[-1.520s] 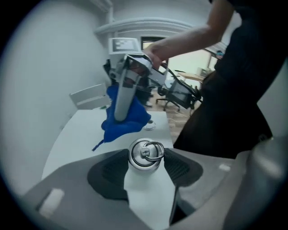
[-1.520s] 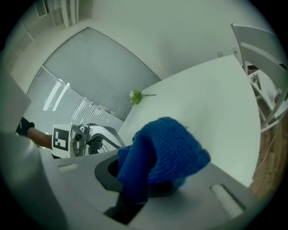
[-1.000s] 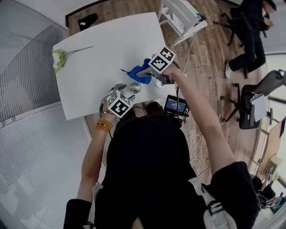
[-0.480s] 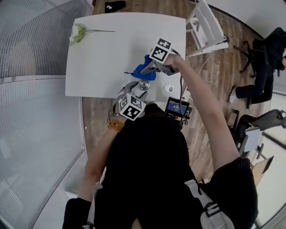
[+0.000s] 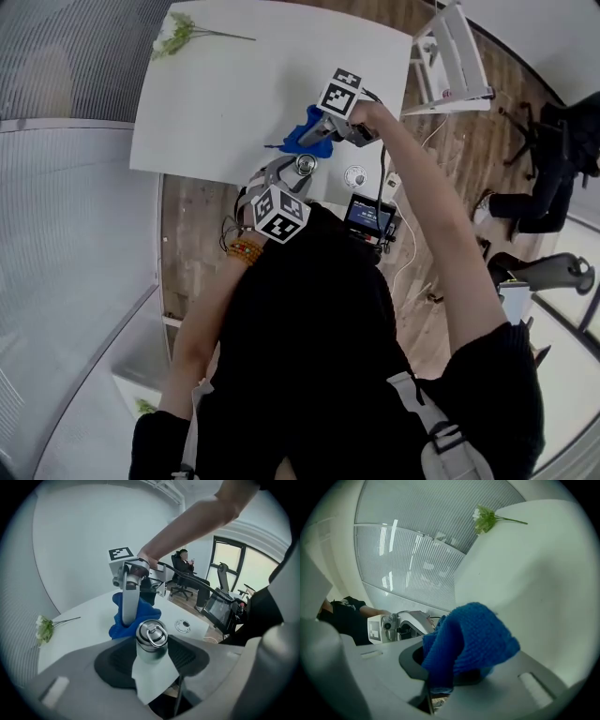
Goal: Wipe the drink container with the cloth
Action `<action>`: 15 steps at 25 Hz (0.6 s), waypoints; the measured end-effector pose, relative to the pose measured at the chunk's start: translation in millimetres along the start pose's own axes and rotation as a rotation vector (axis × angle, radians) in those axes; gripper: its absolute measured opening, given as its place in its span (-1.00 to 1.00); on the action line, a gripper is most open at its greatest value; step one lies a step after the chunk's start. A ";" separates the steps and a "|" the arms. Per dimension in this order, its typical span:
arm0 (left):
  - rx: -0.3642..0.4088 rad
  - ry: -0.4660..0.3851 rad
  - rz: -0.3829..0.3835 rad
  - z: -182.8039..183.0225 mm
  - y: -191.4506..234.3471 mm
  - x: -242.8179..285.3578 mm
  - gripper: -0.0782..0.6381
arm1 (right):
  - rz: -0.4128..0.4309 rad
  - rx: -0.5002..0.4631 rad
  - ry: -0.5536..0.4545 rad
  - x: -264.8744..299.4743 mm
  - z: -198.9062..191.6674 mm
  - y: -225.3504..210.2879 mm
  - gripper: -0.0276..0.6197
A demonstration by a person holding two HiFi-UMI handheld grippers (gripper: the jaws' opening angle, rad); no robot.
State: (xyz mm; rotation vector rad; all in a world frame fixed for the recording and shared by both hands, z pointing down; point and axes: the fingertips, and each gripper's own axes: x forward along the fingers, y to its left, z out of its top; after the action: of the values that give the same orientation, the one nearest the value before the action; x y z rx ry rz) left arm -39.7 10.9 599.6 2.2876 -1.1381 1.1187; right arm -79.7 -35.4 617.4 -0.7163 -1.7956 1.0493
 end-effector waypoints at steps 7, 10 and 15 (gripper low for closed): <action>0.015 -0.006 -0.001 0.6 -2.6 -1.7 -0.17 | -0.018 0.018 0.006 4.4 -3.1 -8.1 -0.65; 0.031 -0.002 -0.007 0.6 -1.8 0.2 -0.17 | -0.019 0.028 -0.001 4.7 -2.7 -14.1 -0.65; 0.058 0.009 -0.019 -2.3 -0.5 -0.3 -0.17 | -0.062 0.036 -0.016 4.2 -3.0 -28.2 -0.65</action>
State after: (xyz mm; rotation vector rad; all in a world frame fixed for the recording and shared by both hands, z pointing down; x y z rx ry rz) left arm -40.5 12.7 600.8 2.3293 -1.0922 1.1683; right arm -79.8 -44.2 644.7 -0.6285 -1.7965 1.0466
